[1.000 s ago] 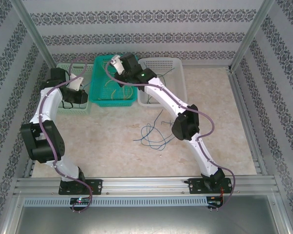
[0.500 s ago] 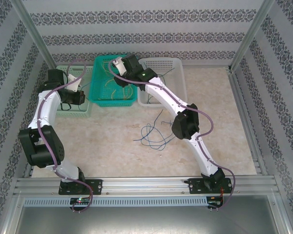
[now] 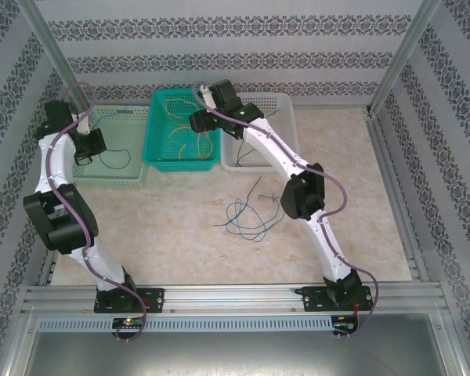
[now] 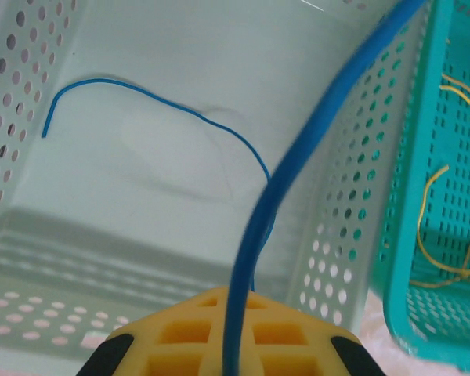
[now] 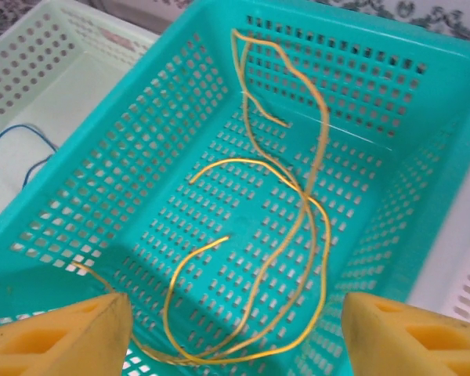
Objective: Untangle the cables
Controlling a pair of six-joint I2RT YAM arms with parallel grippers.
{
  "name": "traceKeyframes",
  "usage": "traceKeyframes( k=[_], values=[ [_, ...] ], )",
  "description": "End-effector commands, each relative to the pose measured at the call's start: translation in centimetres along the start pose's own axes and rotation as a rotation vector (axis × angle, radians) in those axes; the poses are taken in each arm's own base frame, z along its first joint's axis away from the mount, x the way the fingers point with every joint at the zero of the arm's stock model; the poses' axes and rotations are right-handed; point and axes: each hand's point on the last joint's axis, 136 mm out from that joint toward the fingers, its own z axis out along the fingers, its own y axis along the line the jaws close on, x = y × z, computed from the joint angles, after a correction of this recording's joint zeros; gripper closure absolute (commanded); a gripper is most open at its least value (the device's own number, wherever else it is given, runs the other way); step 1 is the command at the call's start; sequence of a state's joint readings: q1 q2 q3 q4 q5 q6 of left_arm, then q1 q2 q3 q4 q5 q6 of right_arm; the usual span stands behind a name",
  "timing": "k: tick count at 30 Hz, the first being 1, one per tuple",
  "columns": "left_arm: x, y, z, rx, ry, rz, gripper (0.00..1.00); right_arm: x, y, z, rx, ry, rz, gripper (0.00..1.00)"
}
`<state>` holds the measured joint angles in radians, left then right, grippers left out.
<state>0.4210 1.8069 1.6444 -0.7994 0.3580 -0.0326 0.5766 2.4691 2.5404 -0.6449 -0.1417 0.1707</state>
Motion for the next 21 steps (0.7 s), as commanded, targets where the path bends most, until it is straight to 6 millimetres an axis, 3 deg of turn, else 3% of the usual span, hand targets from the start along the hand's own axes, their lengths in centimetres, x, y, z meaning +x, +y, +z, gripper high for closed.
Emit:
traceKeyframes(
  k=[1,9,11,13,15,16,21],
  values=[
    [1.5,1.1,1.7,-0.016,0.115,-0.114,1.00,-0.5,0.4,-2.0,-0.017,0.003,0.041,0.29],
    [4.7,3.7,6.3,-0.025,0.294,-0.249,1.00,1.2,-1.4,-2.2,0.031,0.062,0.052,0.28],
    [5.3,3.6,7.1,-0.005,0.318,-0.272,0.97,1.6,-1.8,-2.3,0.045,0.077,0.052,0.28],
    [5.5,3.4,7.6,0.011,0.327,-0.291,0.81,2.0,-2.4,-2.4,0.069,0.092,0.052,0.28],
    [5.6,3.1,7.9,0.034,0.330,-0.307,0.56,2.6,-3.2,-2.4,0.100,0.109,0.053,0.28],
    [5.6,2.9,8.0,0.043,0.333,-0.313,0.50,2.9,-3.7,-2.4,0.124,0.117,0.058,0.28],
    [5.5,1.7,8.3,0.100,0.347,-0.320,0.42,4.8,-6.1,-1.8,0.236,0.177,0.090,0.28]
  ],
)
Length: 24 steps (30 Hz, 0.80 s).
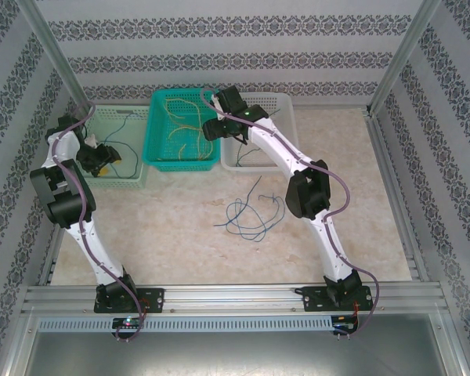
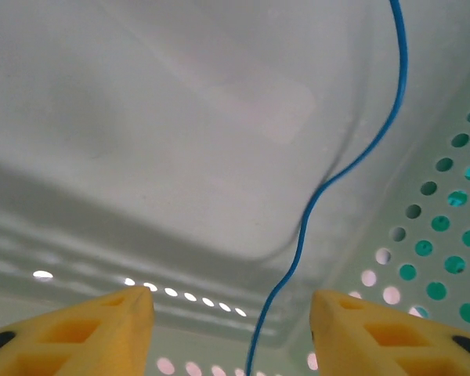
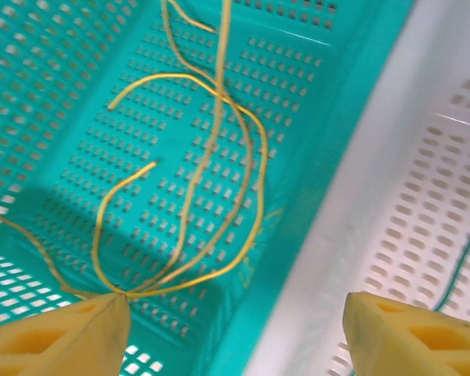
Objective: Untangle the cables
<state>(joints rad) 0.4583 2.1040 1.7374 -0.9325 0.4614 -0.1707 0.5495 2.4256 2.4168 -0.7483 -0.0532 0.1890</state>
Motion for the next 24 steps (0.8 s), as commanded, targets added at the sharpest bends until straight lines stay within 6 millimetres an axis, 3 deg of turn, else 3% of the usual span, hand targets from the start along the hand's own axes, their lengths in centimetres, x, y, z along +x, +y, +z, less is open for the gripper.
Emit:
traceKeyframes(
  k=[1,9,12,20,24],
  values=[
    [0.5,-0.9,0.0,0.042,0.039,-0.031,0.41,0.5,-2.6,-1.0,0.099,0.039,0.065,0.29],
    [1.2,-0.8,1.0,0.050,0.074,-0.063,0.33,1.9,-3.0,0.7,0.070,0.092,0.163,0.26],
    [1.3,-0.8,0.8,0.047,0.076,-0.061,0.25,2.3,-2.5,1.4,0.040,0.107,0.192,0.26],
    [0.3,-0.2,-1.8,-0.040,-0.022,0.002,0.00,2.8,-1.6,1.5,-0.007,0.113,0.214,0.23],
    [-0.3,0.1,-3.8,-0.094,-0.113,0.021,0.00,2.3,-1.1,1.2,-0.045,0.091,0.236,0.19]
  ],
)
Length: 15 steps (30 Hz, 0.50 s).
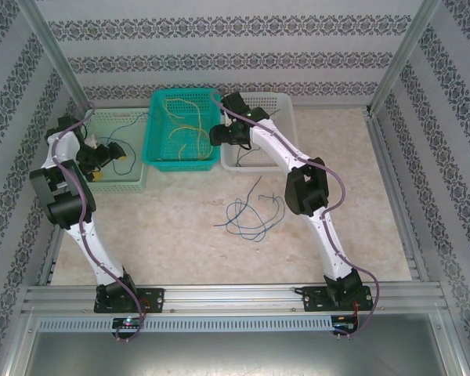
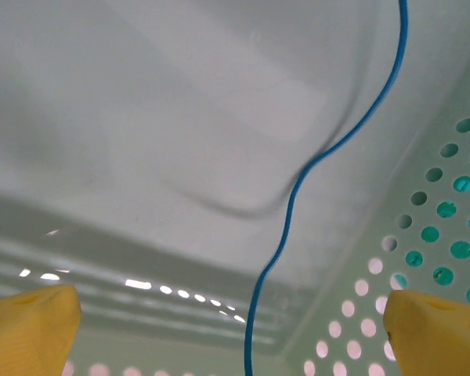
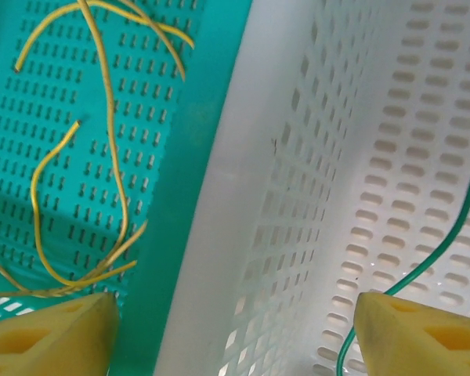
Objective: Untangle the cables
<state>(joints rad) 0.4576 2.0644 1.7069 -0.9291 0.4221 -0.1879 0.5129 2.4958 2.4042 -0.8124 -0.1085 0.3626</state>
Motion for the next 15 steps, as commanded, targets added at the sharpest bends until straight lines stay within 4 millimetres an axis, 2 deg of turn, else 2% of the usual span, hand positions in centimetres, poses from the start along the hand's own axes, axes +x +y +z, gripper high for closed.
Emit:
traceKeyframes(
  k=[1,8,15],
  values=[
    [-0.8,-0.1,-3.5,-0.072,-0.115,0.037,0.00,-1.5,1.8,-2.4,-0.067,-0.052,0.019,0.18],
    [-0.7,-0.2,-6.9,-0.118,-0.193,0.059,0.00,-1.6,2.2,-2.6,-0.087,-0.053,0.030,0.18],
    [0.5,-1.7,-9.3,-0.062,-0.257,0.071,0.00,-2.0,2.3,-3.4,-0.093,-0.065,0.025,0.18]
  ],
)
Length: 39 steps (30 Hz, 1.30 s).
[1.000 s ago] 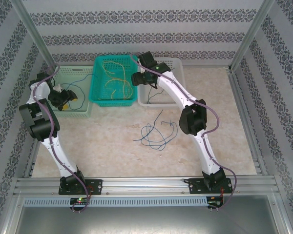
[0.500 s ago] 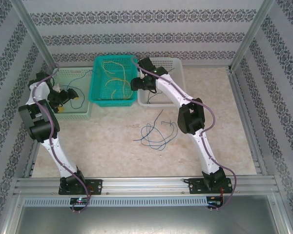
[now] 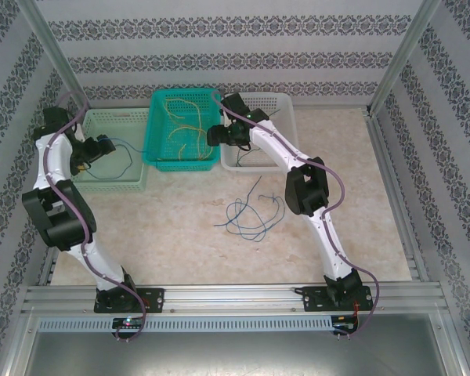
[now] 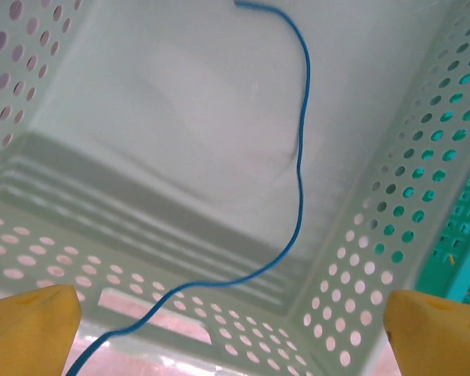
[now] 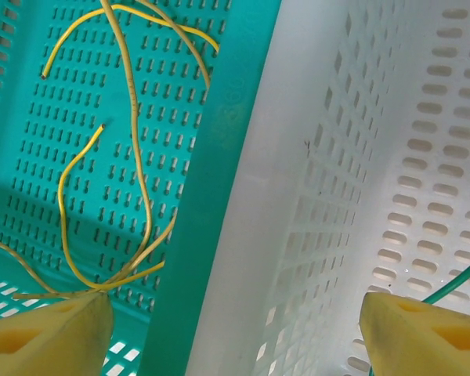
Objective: Untangle the cables
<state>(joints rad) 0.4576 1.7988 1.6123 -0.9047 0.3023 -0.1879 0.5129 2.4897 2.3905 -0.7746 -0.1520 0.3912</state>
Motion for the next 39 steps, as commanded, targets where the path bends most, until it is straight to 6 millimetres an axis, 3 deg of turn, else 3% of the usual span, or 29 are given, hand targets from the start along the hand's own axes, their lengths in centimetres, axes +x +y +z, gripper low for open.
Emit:
traceKeyframes(
  k=[1,10,14,16,19,23,26,28,33,39],
  values=[
    [-0.2,-1.0,-1.9,0.026,-0.062,0.010,0.00,-1.8,1.7,-3.5,-0.044,-0.057,-0.003,0.18],
    [1.0,0.6,-4.3,-0.071,-0.105,0.003,0.00,-1.7,1.4,-3.3,-0.043,-0.054,0.017,0.18],
    [0.9,0.1,-5.5,-0.044,-0.165,0.001,0.00,-1.6,1.6,-2.9,-0.053,-0.047,0.020,0.18],
    [0.8,-0.3,-5.0,-0.022,-0.153,0.024,0.00,-1.6,1.7,-2.9,-0.059,-0.047,0.022,0.18],
    [1.0,-0.8,-2.3,0.028,-0.023,0.025,0.02,-1.7,1.9,-2.8,-0.076,-0.047,0.025,0.18],
    [1.3,-3.4,-0.1,0.195,0.054,0.017,0.33,-1.7,3.0,-3.3,-0.116,-0.048,-0.004,0.20],
    [1.3,-3.3,0.2,0.197,0.037,0.025,0.66,-1.8,4.5,-4.3,-0.165,-0.059,-0.034,0.23],
    [1.8,-3.4,0.1,0.204,0.033,0.057,0.78,-1.7,5.4,-5.1,-0.188,-0.066,-0.048,0.26],
    [2.4,-3.9,-0.9,0.215,-0.014,0.119,0.91,-1.5,8.2,-7.9,-0.251,-0.097,-0.098,0.27],
    [1.4,-6.1,-4.6,0.244,-0.147,0.186,0.97,-1.4,11.0,-12.3,-0.358,-0.150,-0.124,0.27]
  ],
)
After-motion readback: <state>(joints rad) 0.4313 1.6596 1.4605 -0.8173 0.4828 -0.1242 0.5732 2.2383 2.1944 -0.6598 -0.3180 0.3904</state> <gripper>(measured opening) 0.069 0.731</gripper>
